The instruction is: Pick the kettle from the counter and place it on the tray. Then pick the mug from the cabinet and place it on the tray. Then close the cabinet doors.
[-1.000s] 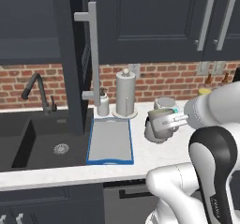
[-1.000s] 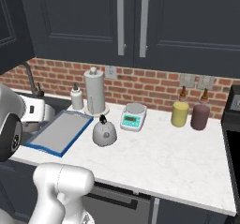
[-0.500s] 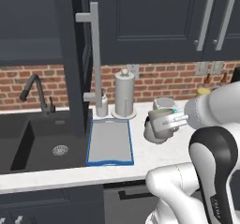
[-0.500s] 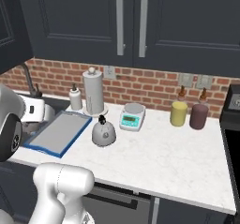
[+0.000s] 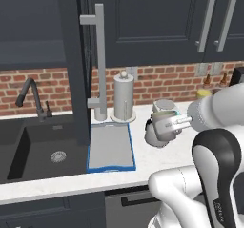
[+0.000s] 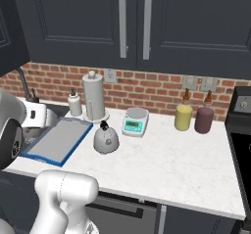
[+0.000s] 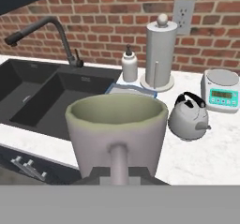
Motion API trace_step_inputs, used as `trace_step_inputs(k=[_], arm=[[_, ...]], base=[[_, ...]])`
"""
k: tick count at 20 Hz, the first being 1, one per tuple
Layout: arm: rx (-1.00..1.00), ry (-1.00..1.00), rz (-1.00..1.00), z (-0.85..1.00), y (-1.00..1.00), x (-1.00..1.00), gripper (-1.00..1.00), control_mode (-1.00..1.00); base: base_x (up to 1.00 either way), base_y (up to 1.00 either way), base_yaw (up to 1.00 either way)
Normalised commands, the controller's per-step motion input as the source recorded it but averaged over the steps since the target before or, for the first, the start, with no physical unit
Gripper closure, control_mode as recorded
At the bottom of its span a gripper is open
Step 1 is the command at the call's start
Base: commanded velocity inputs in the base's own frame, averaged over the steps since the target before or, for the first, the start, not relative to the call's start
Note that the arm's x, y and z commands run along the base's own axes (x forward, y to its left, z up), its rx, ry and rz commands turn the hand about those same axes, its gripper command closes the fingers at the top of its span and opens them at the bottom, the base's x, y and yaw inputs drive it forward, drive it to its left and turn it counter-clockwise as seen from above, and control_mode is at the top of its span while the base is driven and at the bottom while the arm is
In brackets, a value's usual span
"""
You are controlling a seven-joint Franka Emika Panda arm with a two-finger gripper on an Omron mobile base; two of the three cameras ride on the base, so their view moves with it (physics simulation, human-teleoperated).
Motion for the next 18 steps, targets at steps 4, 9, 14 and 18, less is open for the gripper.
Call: trace_step_inputs(k=[4,9,14,18], arm=[[0.16,0.0,0.02,-0.16,-0.07,0.5,1.0,-1.0],[0.1,-0.06,0.25,-0.42,-0.02,0.59,1.0,-1.0],[0.03,-0.08,0.43,-0.56,-0.01,0.6,1.0,-1.0],[0.0,-0.15,0.43,-0.5,0.11,0.46,1.0,-1.0]], base=[[0.0,0.0,0.0],[0.0,0.0,0.0],[0.0,0.0,0.0],[0.0,0.0,0.0]])
